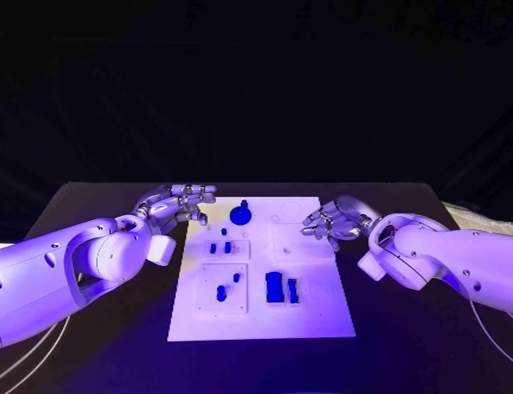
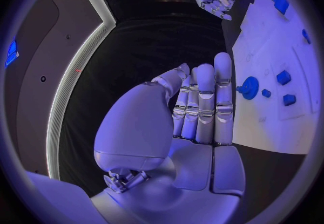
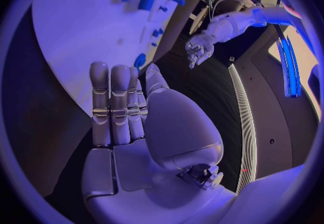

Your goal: Assemble the parts on the task board

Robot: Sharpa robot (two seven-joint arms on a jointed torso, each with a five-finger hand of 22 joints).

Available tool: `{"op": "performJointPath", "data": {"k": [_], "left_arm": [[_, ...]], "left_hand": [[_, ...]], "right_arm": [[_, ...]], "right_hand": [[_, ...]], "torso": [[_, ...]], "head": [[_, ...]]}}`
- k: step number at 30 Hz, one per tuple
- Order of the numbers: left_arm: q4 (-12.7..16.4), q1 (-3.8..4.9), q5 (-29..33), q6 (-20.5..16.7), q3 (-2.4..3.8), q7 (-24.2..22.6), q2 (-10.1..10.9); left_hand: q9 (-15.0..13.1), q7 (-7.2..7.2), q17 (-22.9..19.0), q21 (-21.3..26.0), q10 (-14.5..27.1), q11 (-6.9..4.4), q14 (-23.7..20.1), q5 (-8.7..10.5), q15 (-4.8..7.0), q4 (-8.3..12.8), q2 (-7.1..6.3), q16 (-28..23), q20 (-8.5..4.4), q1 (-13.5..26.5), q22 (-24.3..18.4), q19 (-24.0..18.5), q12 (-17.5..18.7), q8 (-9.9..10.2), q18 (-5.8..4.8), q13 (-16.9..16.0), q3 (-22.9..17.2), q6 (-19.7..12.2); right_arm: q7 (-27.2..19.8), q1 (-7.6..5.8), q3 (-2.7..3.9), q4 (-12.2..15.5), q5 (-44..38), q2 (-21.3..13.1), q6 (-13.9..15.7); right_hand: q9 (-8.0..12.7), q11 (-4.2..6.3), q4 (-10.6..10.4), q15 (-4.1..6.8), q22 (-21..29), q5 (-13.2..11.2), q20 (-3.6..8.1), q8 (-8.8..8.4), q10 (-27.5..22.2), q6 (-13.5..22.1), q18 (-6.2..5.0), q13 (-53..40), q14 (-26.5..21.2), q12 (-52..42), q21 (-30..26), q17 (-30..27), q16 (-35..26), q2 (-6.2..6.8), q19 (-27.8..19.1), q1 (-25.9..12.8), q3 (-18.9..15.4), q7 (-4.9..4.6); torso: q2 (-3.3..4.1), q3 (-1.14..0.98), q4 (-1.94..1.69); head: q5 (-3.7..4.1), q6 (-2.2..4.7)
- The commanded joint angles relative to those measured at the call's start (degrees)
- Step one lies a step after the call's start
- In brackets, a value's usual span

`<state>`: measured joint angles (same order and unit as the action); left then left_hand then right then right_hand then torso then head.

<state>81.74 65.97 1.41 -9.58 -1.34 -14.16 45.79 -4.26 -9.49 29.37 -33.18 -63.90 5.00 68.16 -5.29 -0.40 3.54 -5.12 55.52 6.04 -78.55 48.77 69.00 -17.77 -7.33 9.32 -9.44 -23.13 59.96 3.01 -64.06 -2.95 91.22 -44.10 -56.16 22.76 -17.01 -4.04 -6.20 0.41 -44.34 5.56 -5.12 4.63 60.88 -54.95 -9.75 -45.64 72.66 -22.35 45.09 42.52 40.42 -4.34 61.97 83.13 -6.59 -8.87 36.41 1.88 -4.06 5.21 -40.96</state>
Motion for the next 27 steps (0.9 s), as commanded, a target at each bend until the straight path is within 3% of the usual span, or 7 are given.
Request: {"op": "performJointPath", "data": {"k": [1, 5, 9, 14, 21, 22, 27], "left_arm": [[-1.2, -0.08, 2.6, -4.7, 0.07, -4.6, -0.6], [-3.8, -0.12, 3.7, -5.8, 0.09, -5.4, -1.8], [-7.1, -0.11, 4.6, -6.1, 0.1, -6.1, -3.8], [-11.8, -0.12, 5.7, -6.3, 0.12, -7.1, -6.7], [-15.8, -0.14, 6.3, -6.3, 0.14, -7.9, -9.6], [-15.1, -0.14, 4.8, -5.9, 0.09, -5.7, -9.2], [-13.5, -0.54, 4.3, -7.9, 0.18, -6.4, -8.6]], "left_hand": [[0.1, 0.09, -1.1, 1.8, 0.2, -0.01, -3.5, 0.07, -0.47, -0.3, -0.51, -2.4, 0.32, 1.0, -0.7, -2.8, -0.2, -0.2, 0.94, 0.1, 0.8, -0.4], [0.4, -1.36, -7.1, 10.6, 5.5, 2.56, -15.9, 0.07, -4.08, -1.2, -1.33, -13.9, 2.55, 1.8, -4.9, -15.8, 2.9, 0.7, -0.45, 2.3, 1.8, -2.8], [0.4, -1.18, -13.6, 19.8, 6.5, 3.84, -18.6, 0.22, -6.77, -1.9, -1.17, -26.0, 5.5, 1.6, -11.8, -24.2, 4.5, 1.2, -0.92, 4.3, 3.4, -4.7], [0.5, 0.66, -19.2, 26.0, 5.9, 5.07, -17.8, 0.1, -8.26, -2.2, -0.62, -37.3, 9.04, 0.6, -19.1, -26.6, 7.6, 1.6, 1.05, 5.9, 5.2, -5.3], [0.5, 0.91, -22.4, 28.2, 4.2, 5.08, -15.4, -0.02, -8.25, -2.4, 0.19, -43.7, 9.57, -0.2, -24.1, -25.4, 10.7, 2.5, 1.33, 5.9, 6.7, -4.7], [4.3, 3.5, -24.3, 33.2, 22.4, 2.02, -31.5, 5.29, -5.62, -3.5, 5.12, -47.0, 4.85, 23.6, -31.3, -38.7, 12.7, 7.3, -2.11, 9.4, 11.3, -21.5], [4.3, 4.49, -25.3, 33.2, 29.0, 0.95, -37.3, 5.29, -4.66, -3.5, 5.12, -48.6, 3.1, 32.4, -34.4, -43.5, 13.6, 7.3, -2.82, 9.4, 13.5, -27.6]], "right_arm": [[-14.3, -0.63, 0.17, -4.2, 20.8, 1.7, -0.7], [-19.9, -1.21, 0.54, -11.8, 28.8, 6.0, -4.3], [-22.1, -1.38, 0.87, -17.9, 34.6, 9.9, -7.4], [-23.5, -1.3, 1.07, -24.7, 39.3, 14.4, -10.0], [-24.9, -0.75, 1.14, -28.1, 39.4, 17.1, -11.4], [-21.7, -0.94, 1.11, -27.7, 36.7, 16.6, -8.0], [-22.4, -0.6, 1.24, -25.8, 37.2, 16.2, -5.9]], "right_hand": [[0.7, -1.56, 1.3, -1.5, 6.7, -1.2, -1.52, -0.32, -2.0, 0.4, -0.78, 7.7, -3.2, 6.6, -8.8, -6.1, -10.0, -0.69, -2.4, 2.7, 0.6, -1.26], [2.6, -2.02, 3.1, -3.05, 14.8, -1.6, -2.67, -1.06, -0.1, -0.1, -0.75, 20.0, -5.7, 13.7, -19.0, -14.5, -22.3, -1.39, -3.4, 5.5, 1.4, -0.98], [4.6, -3.05, 4.3, -4.55, 20.0, -1.8, -4.56, -1.01, 1.0, 0.4, -0.68, 28.3, -7.2, 16.6, -25.6, -21.0, -29.8, -1.96, -4.3, 5.6, 1.7, -0.65], [7.3, -3.9, 6.6, -5.83, 25.1, -1.7, -6.03, -0.98, 1.3, 0.6, -0.71, 35.9, -7.3, 18.2, -31.4, -27.2, -35.2, -2.49, -3.5, 4.0, 1.6, -0.55], [9.4, -3.51, 10.1, -5.18, 28.9, -0.8, -5.49, -0.96, 2.9, -0.6, -0.8, 41.3, -3.5, 18.0, -34.7, -32.0, -36.6, -3.42, 0.5, 2.2, 1.7, -0.99], [11.5, -1.22, 6.2, -0.41, 33.3, -5.6, -2.41, -4.63, -16.5, 16.4, 2.93, 45.6, -24.6, 22.3, -37.6, -34.9, -40.4, -1.1, -18.6, -23.1, 6.6, 1.97], [12.4, -0.45, 6.2, -0.41, 35.1, -5.6, -1.21, -4.63, -23.0, 22.0, 3.0, 45.6, -31.6, 22.3, -38.9, -36.3, -40.4, -0.26, -24.9, -32.5, 6.6, 3.0]], "torso": [[-1.48, 0.18, 0.27], [-2.83, 0.29, 0.55], [-3.71, 0.19, 0.57], [-4.52, 0.04, 0.75], [-5.17, -0.26, 0.74], [-4.69, 0.0, 0.69], [-4.79, -0.34, 1.31]], "head": [[0.59, 1.75], [0.64, 3.04], [0.48, 4.37], [0.47, 5.38], [0.06, 5.59], [0.34, 5.54], [-0.68, 5.73]]}}
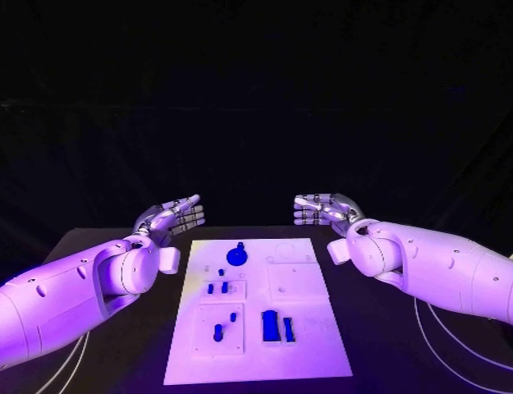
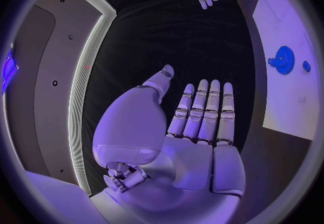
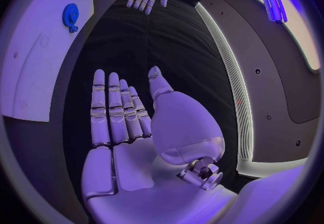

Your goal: Assemble the parts on the task board

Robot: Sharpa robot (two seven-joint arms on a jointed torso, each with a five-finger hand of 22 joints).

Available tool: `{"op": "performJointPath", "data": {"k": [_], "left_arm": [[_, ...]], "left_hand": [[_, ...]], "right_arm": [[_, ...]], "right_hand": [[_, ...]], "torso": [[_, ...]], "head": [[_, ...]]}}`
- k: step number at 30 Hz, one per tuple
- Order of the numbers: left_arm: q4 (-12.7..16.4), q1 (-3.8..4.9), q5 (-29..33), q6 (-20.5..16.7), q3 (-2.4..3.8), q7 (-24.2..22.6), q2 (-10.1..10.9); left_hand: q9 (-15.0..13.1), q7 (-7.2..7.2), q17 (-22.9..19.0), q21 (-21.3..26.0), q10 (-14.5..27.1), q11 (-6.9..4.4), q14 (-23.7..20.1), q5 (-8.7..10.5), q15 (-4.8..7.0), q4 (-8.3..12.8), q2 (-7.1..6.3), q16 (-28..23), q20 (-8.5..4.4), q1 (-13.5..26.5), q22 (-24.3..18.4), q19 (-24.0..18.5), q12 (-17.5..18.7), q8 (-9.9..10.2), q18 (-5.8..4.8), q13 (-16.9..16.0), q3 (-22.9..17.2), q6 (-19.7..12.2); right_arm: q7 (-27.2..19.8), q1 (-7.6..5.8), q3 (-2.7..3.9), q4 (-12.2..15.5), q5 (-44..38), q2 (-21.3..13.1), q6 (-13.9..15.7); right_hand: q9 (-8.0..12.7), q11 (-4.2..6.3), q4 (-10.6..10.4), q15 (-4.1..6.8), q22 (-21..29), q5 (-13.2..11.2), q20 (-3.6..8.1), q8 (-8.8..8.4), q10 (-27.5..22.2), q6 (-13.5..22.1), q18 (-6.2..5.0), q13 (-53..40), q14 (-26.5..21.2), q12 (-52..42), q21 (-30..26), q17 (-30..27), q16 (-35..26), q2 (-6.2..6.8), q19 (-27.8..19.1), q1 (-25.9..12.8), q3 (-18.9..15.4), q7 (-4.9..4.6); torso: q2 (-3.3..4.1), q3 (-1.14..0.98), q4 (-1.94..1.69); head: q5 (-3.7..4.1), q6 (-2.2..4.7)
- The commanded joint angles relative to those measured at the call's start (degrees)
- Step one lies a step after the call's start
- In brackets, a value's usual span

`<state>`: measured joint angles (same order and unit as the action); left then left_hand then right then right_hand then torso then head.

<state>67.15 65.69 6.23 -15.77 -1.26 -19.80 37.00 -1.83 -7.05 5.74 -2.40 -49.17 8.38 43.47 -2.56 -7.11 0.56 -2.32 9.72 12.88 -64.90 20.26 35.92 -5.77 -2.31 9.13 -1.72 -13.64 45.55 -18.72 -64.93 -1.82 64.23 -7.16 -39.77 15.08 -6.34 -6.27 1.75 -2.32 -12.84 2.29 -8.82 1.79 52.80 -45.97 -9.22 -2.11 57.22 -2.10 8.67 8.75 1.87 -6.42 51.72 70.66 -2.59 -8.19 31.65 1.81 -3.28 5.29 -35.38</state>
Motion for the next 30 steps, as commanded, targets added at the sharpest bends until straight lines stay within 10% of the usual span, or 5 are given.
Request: {"op": "performJointPath", "data": {"k": [1, 3, 11, 12, 30], "left_arm": [[1.7, -0.41, -0.6, -2.4, 0.13, -1.0, 0.4], [3.2, -0.77, -1.0, -4.3, 0.21, -1.6, 0.9], [13.4, -3.25, -3.7, -16.8, 0.75, -6.0, 4.4], [14.7, -3.56, -4.1, -18.4, 0.82, -6.5, 4.9], [22.8, -5.53, -6.2, -28.3, 1.26, -10.0, 7.7]], "left_hand": [[1.8, 2.24, -5.7, 2.4, 15.7, -2.67, -13.9, 2.56, 2.27, -0.6, 2.32, -3.1, -4.11, 20.7, -6.5, -11.5, 5.8, 2.3, -2.91, 1.7, 4.4, -14.5], [1.8, 2.62, -5.7, 2.4, 18.3, -3.15, -16.2, 2.56, 2.65, -0.6, 2.32, -3.6, -4.82, 24.2, -7.5, -13.4, 5.8, 2.3, -2.91, 1.7, 5.1, -17.0], [1.8, 7.05, -5.7, 2.4, 27.0, -8.38, -23.8, 2.56, 7.11, -0.6, 2.32, -5.3, -7.08, 35.6, -11.1, -19.7, 5.8, 2.3, -4.15, 1.7, 7.5, -25.0], [1.8, 7.05, -5.7, 2.4, 27.8, -8.38, -24.6, 2.56, 7.11, -0.6, 2.32, -5.5, -7.3, 36.7, -11.5, -20.3, 5.8, 2.3, -4.49, 1.7, 7.7, -25.8], [1.8, 7.05, -5.7, 2.4, 39.2, -8.38, -34.6, 2.56, 7.11, -0.6, 2.32, -9.7, -12.88, 51.7, -16.1, -28.6, 5.8, 2.3, -9.13, 1.7, 13.6, -36.3]], "right_arm": [[-1.0, 0.4, 0.15, 1.8, 0.5, -0.3, 2.5], [-1.7, 0.7, 0.27, 3.5, 0.9, -0.6, 4.3], [-6.5, 2.77, 1.06, 14.8, 4.1, -2.8, 16.9], [-7.1, 3.04, 1.16, 16.3, 4.5, -3.1, 18.5], [-11.1, 4.77, 1.82, 25.7, 7.2, -4.9, 29.0]], "right_hand": [[2.0, 1.94, -1.8, 2.32, 4.0, -2.3, 2.73, -1.79, -16.4, 14.3, 2.94, 2.1, -17.7, 2.1, -2.7, -2.7, -1.9, 1.99, -16.0, -21.9, 2.6, 2.54], [2.3, 6.27, -1.8, 2.32, 4.7, -2.3, 3.2, -1.79, -19.2, 16.7, 3.35, 2.1, -20.8, 2.1, -3.1, -3.2, -1.9, 2.32, -18.8, -25.6, 2.6, 2.97], [6.3, 6.27, -1.8, 2.32, 6.9, -2.3, 4.76, -1.79, -28.6, 24.9, 4.6, 2.1, -31.0, 2.1, -8.7, -8.7, -1.9, 6.42, -28.0, -38.2, 2.6, 8.19], [6.3, 6.27, -1.8, 2.32, 7.2, -2.3, 8.82, -1.79, -29.4, 25.6, 4.6, 2.1, -31.9, 2.1, -8.7, -8.7, -1.9, 6.42, -28.8, -39.3, 2.6, 8.19], [6.3, 6.27, -1.8, 2.32, 12.8, -2.3, 8.82, -1.79, -41.7, 36.3, 9.22, 2.1, -45.1, 2.1, -8.7, -8.7, -1.9, 6.42, -40.8, -55.7, 2.6, 8.19]], "torso": [[-0.06, -0.4, 0.74], [-0.15, -0.71, 1.3], [-0.45, -1.76, 3.19], [-0.46, -1.79, 3.25], [-0.47, -1.81, 3.28]], "head": [[-1.13, 0.22], [-2.04, 0.39], [-5.14, 0.97], [-5.25, 0.99], [-5.29, 1.0]]}}
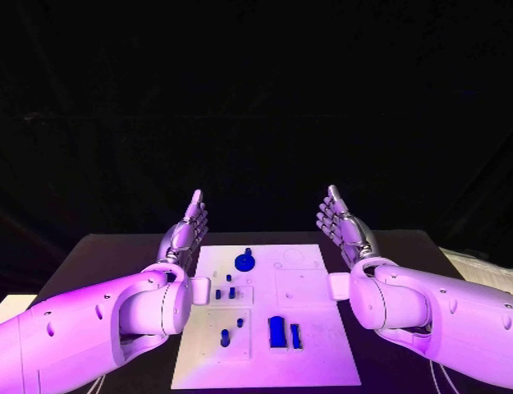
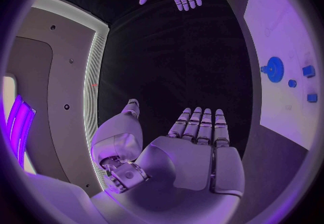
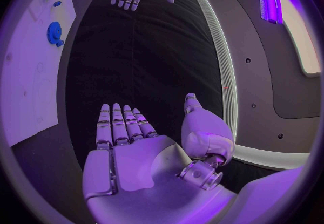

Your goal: Assemble the parts on the task board

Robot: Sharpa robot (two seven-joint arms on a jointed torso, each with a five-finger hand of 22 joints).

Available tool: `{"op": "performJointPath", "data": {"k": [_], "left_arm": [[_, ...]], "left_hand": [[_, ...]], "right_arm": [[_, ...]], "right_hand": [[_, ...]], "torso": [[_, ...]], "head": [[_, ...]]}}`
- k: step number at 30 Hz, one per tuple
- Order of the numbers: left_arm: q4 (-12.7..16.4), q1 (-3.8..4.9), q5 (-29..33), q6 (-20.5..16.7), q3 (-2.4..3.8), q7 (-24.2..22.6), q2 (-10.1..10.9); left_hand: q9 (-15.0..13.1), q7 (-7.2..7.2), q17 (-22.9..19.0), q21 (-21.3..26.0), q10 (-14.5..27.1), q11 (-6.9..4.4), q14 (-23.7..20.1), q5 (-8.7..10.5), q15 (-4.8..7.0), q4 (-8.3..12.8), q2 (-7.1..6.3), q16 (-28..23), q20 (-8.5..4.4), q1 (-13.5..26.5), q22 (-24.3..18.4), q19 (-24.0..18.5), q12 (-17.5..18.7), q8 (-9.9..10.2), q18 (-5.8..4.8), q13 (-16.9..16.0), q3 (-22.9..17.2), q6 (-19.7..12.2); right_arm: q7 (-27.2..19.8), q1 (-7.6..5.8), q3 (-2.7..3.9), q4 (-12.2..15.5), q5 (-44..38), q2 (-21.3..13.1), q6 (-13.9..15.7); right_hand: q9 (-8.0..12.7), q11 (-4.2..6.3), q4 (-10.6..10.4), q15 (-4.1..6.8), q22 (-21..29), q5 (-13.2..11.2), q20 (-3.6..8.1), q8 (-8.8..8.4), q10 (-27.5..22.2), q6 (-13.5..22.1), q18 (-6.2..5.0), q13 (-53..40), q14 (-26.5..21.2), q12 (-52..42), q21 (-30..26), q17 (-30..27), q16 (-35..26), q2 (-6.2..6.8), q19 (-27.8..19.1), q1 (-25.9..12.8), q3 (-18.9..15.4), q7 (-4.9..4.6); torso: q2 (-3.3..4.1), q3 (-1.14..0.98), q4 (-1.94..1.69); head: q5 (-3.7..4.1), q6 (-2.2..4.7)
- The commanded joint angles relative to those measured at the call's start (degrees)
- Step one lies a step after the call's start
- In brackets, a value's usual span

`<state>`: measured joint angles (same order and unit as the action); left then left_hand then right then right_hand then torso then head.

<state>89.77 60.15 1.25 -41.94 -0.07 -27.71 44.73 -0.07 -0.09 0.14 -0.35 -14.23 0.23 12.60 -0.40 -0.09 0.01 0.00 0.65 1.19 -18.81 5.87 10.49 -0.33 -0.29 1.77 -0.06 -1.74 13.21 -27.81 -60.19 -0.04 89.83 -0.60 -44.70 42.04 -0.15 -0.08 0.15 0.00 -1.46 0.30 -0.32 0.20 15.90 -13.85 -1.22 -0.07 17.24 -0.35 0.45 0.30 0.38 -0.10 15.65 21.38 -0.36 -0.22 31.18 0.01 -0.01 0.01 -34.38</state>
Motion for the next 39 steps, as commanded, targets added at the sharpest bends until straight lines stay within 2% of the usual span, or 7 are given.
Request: {"op": "performJointPath", "data": {"k": [1, 20, 21, 22, 24, 26, 39], "left_arm": [[0.2, 0.01, -1.3, -2.2, 0.07, -2.1, 0.0], [0.2, 0.01, -1.3, -2.2, 0.07, -2.1, 0.0], [0.2, 0.01, -1.3, -2.2, 0.07, -2.1, 0.0], [0.2, 0.01, -1.3, -2.2, 0.07, -2.1, 0.0], [0.2, 0.01, -1.3, -2.2, 0.07, -2.1, 0.0], [0.2, 0.01, -1.3, -2.2, 0.07, -2.1, 0.0], [0.2, 0.01, -1.3, -2.2, 0.07, -2.1, 0.0]], "left_hand": [[0.1, 0.09, -0.1, 0.4, 4.5, -0.23, -4.0, 0.4, 0.09, 0.0, 0.0, -0.7, -1.19, 6.0, -5.9, -3.3, 0.3, 0.3, -1.77, 0.1, 1.7, -4.2], [0.1, 0.09, -0.1, 0.4, 9.6, -0.23, -8.6, 0.4, 0.09, 0.0, 0.0, -0.7, -1.19, 12.9, -5.9, -10.5, 0.3, 0.3, -1.77, 0.1, 1.7, -8.9], [0.1, 0.09, -0.1, 0.4, 9.9, -0.23, -12.6, 0.4, 0.09, 0.0, 0.0, -0.7, -1.19, 13.0, -5.9, -10.5, 0.3, 0.3, -1.77, 0.1, 1.7, -9.1], [0.1, 0.09, -0.1, 0.4, 10.0, -0.23, -12.6, 0.4, 0.09, 0.0, 0.0, -0.7, -1.19, 13.2, -5.9, -10.5, 0.3, 0.3, -1.77, 0.1, 1.7, -13.2], [0.1, 0.09, -0.1, 0.4, 14.2, -0.23, -12.6, 0.4, 0.09, 0.0, 0.0, -0.7, -1.19, 13.6, -5.9, -10.5, 0.3, 0.3, -1.77, 0.1, 1.7, -13.2], [0.1, 0.09, -0.1, 0.4, 14.2, -0.23, -12.6, 0.4, 0.09, 0.0, 0.0, -0.7, -1.19, 18.8, -5.9, -10.5, 0.3, 0.3, -1.77, 0.1, 1.7, -13.2], [0.1, 0.09, -0.1, 0.4, 14.2, -0.23, -12.6, 0.4, 0.09, 0.0, 0.0, -0.7, -1.19, 18.8, -5.9, -10.5, 0.3, 0.3, -1.77, 0.1, 1.7, -13.2]], "right_arm": [[-2.0, 0.03, 0.04, 0.1, 0.6, 0.0, 2.1], [-2.0, 0.03, 0.04, 0.1, 0.6, 0.0, 2.1], [-2.0, 0.03, 0.04, 0.1, 0.6, 0.0, 2.1], [-2.0, 0.03, 0.04, 0.1, 0.6, 0.0, 2.1], [-2.0, 0.03, 0.04, 0.1, 0.6, 0.0, 2.1], [-2.0, 0.03, 0.04, 0.1, 0.6, 0.0, 2.1], [-2.0, 0.03, 0.04, 0.1, 0.6, 0.0, 2.1]], "right_hand": [[0.2, 0.08, -0.2, 0.0, 1.5, -0.3, 0.32, -0.2, -5.1, 4.4, 1.22, 0.1, -5.5, 0.3, -0.4, -0.3, -0.4, 0.1, -5.0, -6.8, 0.4, 0.22], [0.2, 0.08, -0.2, 0.0, 1.5, -0.3, 0.32, -0.2, -10.9, 9.3, 1.22, 0.1, -11.8, 0.3, -0.4, -0.3, -0.4, 0.1, -10.7, -14.5, 0.4, 0.22], [0.2, 0.08, -0.2, 0.0, 1.5, -0.3, 0.32, -0.2, -11.0, 9.6, 1.22, 0.1, -12.0, 0.3, -0.4, -0.3, -0.4, 0.1, -10.8, -14.8, 0.4, 0.22], [0.2, 0.08, -0.2, 0.0, 1.5, -0.3, 0.32, -0.2, -11.8, 13.9, 1.22, 0.1, -12.9, 0.3, -0.4, -0.3, -0.4, 0.1, -15.7, -15.9, 0.4, 0.22], [0.2, 0.08, -0.2, 0.0, 1.5, -0.3, 0.32, -0.2, -15.9, 13.9, 1.22, 0.1, -17.2, 0.3, -0.4, -0.3, -0.4, 0.1, -15.7, -21.4, 0.4, 0.22], [0.2, 0.08, -0.2, 0.0, 1.5, -0.3, 0.32, -0.2, -15.9, 13.9, 1.22, 0.1, -17.2, 0.3, -0.4, -0.3, -0.4, 0.1, -15.7, -21.4, 0.4, 0.22], [0.2, 0.08, -0.2, 0.0, 1.5, -0.3, 0.32, -0.2, -15.9, 13.9, 1.22, 0.1, -17.2, 0.3, -0.4, -0.3, -0.4, 0.1, -15.7, -21.4, 0.4, 0.22]], "torso": [[0.0, -0.01, 0.01], [0.0, -0.01, 0.01], [0.0, -0.01, 0.01], [0.0, -0.01, 0.01], [0.0, -0.01, 0.01], [0.0, -0.01, 0.01], [0.0, -0.01, 0.01]], "head": [[-0.01, 0.0], [-0.01, 0.0], [-0.01, 0.0], [-0.01, 0.0], [-0.01, 0.0], [-0.01, 0.0], [-0.01, 0.0]]}}
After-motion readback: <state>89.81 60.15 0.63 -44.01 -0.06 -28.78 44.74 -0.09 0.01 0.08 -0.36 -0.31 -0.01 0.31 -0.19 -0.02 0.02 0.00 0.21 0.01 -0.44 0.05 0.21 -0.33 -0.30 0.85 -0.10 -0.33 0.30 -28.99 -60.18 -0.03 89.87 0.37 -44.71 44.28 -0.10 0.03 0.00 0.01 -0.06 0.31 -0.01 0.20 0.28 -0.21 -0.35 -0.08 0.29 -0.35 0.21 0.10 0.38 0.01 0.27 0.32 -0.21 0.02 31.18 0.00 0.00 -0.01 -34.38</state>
